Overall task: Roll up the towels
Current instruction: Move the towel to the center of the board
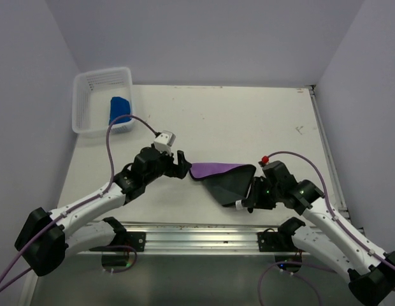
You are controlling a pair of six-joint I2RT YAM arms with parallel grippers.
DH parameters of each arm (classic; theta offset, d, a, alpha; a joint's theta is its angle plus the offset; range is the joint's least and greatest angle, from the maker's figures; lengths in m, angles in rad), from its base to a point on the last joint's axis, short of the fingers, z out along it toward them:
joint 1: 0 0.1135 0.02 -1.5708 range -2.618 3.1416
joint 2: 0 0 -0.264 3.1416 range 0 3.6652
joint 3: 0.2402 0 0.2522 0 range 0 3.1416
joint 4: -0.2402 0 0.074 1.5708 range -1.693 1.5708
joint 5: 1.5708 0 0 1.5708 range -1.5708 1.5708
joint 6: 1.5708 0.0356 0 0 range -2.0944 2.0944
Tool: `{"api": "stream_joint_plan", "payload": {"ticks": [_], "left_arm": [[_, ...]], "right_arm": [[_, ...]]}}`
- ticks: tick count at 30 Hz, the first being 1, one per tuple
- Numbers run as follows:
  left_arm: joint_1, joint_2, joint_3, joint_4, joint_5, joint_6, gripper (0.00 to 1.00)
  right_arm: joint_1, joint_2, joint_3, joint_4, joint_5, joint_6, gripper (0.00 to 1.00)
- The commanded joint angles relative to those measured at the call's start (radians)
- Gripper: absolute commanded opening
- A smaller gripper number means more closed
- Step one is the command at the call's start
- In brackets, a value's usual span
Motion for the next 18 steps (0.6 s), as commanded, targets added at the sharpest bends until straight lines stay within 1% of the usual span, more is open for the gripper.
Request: {"api": "stream_joint_plan", "payload": {"ticks": [1,3,5,8,11,12,14,15,16,18], "left_arm": [[-0.004,0.06,-0.022,0.116,0.138,0.002,0.82],[-0.01,0.083,-0.035,0.142,0.167,0.017,0.81],[-0.027,0.095,-0.039,0.152,0.166,0.051,0.81],[-0.073,0.117,-0.021,0.139,0.123,0.106,0.81],[-0.139,0.164,0.025,0.087,0.025,0.158,0.8],[-0.157,0.177,0.033,0.069,-0.019,0.174,0.79],[-0.206,0.222,0.062,0.054,-0.059,0.224,0.78],[-0.222,0.238,0.074,0.016,-0.114,0.235,0.78],[-0.247,0.255,0.094,-0.002,-0.136,0.252,0.78],[-0.263,0.292,0.102,-0.028,-0.185,0.271,0.77]], "right_arm": [[0.004,-0.018,-0.005,-0.034,-0.009,0.028,0.5],[0.004,-0.031,0.0,-0.035,-0.012,0.031,0.51],[0.004,-0.031,0.008,-0.038,-0.011,0.032,0.52],[0.004,-0.034,0.043,-0.052,0.012,0.046,0.55],[0.004,-0.035,0.089,-0.066,0.08,0.052,0.57],[0.004,-0.019,0.112,-0.098,0.179,0.054,0.58],[0.004,0.01,0.129,-0.109,0.259,0.048,0.58],[0.002,0.029,0.146,-0.101,0.294,0.046,0.58],[0.002,0.07,0.155,-0.089,0.295,0.043,0.57],[0.001,0.109,0.185,-0.045,0.296,0.04,0.57]]}}
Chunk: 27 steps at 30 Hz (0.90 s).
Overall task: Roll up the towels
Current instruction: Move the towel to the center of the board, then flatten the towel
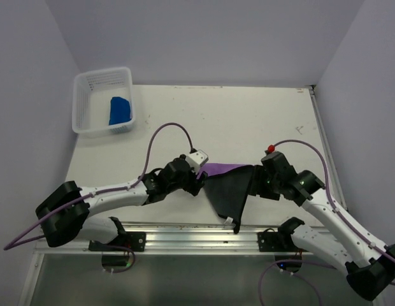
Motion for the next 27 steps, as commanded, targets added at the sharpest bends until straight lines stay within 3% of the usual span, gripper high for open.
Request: {"api": "stream_joint_plan", "payload": {"ticks": [1,3,4,5,14,27], "left_arm": [[-0.035,0.042,0.056,-0.058,-0.137,0.095,0.75],[-0.039,0.065,0.065,-0.075,-0.148,0.112,0.63],[-0.039,0.079,0.077,-0.083,-0.146,0.135,0.46],[-0.041,0.082,0.084,-0.091,-0.155,0.14,0.43],[-0.045,0.129,0.117,-0.143,-0.184,0.209,0.59],[-0.081,0.226,0.143,-0.115,-0.239,0.264,0.58]], "right_arm": [[0.001,0.08,0.068,0.043,0.094,-0.004,0.56],[-0.001,0.107,0.095,0.077,0.1,-0.019,0.56],[-0.005,0.135,0.106,0.081,0.099,-0.026,0.56],[-0.01,0.147,0.127,0.084,0.1,-0.046,0.56],[-0.165,0.167,0.148,0.107,0.014,-0.137,0.55],[-0.24,0.22,0.152,0.143,-0.032,-0.16,0.56]]}}
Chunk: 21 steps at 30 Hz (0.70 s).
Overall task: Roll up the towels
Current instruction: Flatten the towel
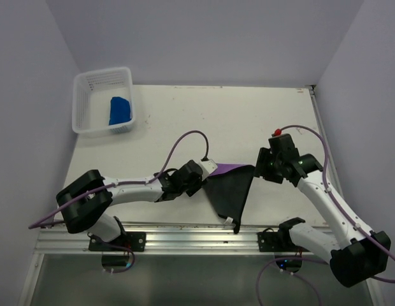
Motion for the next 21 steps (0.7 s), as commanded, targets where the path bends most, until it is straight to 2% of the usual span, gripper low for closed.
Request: {"api": "stream_joint_plan", "payload": {"ticks": [1,5,7,9,10,12,14,16,21], "left_arm": [[-0.012,0.044,0.053,0.02,-0.063,0.036,0.57],[-0.021,0.07,0.067,0.026,-0.128,0.036,0.55],[-0.021,0.081,0.068,0.026,-0.155,0.033,0.49],[-0.021,0.087,0.073,0.06,-0.185,0.03,0.39],[-0.021,0.091,0.076,0.062,-0.194,0.03,0.28],[-0.021,0.09,0.078,0.065,-0.202,0.029,0.17],[-0.021,0.084,0.078,0.077,-0.192,0.036,0.12],[-0.022,0.071,0.078,0.079,-0.185,0.041,0.01],[-0.021,0.033,0.091,0.063,-0.172,0.045,0.0]], "right_arm": [[-0.018,0.019,0.032,0.048,-0.037,-0.022,0.56],[-0.024,0.037,0.043,0.056,-0.043,-0.03,0.56],[-0.031,0.04,0.046,0.056,-0.043,-0.032,0.56],[-0.037,0.047,0.046,0.059,-0.044,-0.036,0.56],[-0.041,0.051,0.044,0.059,-0.044,-0.036,0.56],[-0.049,0.06,0.04,0.064,-0.047,-0.036,0.55],[-0.052,0.063,0.032,0.073,-0.046,-0.036,0.55],[-0.055,0.071,0.029,0.084,-0.043,-0.044,0.55],[-0.055,0.082,0.014,0.131,0.018,-0.09,0.55]]}}
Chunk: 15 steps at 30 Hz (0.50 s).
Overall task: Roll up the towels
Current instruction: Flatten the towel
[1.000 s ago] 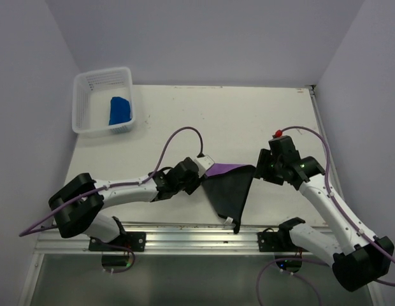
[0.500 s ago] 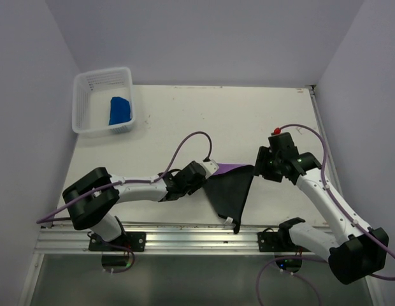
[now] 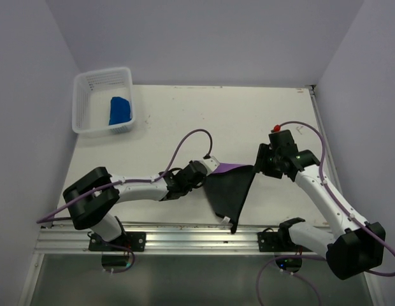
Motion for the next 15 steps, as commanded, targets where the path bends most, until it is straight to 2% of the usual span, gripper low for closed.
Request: {"api": "stream_joint_plan", "payload": {"ticks": [1,4,7,10,13,15], "left_arm": [[-0.003,-0.063,0.041,0.038,-0.011,0.019,0.0],[-0.003,-0.058,0.041,0.044,-0.005,0.024,0.0],[-0.005,-0.05,0.048,0.02,0.018,0.008,0.13],[-0.005,-0.067,0.031,0.02,0.015,-0.001,0.22],[-0.005,-0.067,0.028,0.02,0.012,-0.004,0.36],[-0.006,-0.066,0.028,-0.014,0.03,-0.005,0.39]], "right_arm": [[-0.006,0.002,0.001,0.073,0.054,-0.057,0.55],[-0.006,0.006,-0.018,0.102,0.085,-0.086,0.54],[-0.006,0.016,-0.027,0.116,0.108,-0.103,0.44],[-0.008,0.028,-0.033,0.133,0.146,-0.135,0.37],[-0.006,0.055,-0.024,0.164,0.122,-0.192,0.38],[-0.006,0.073,-0.018,0.184,0.103,-0.221,0.45]]}}
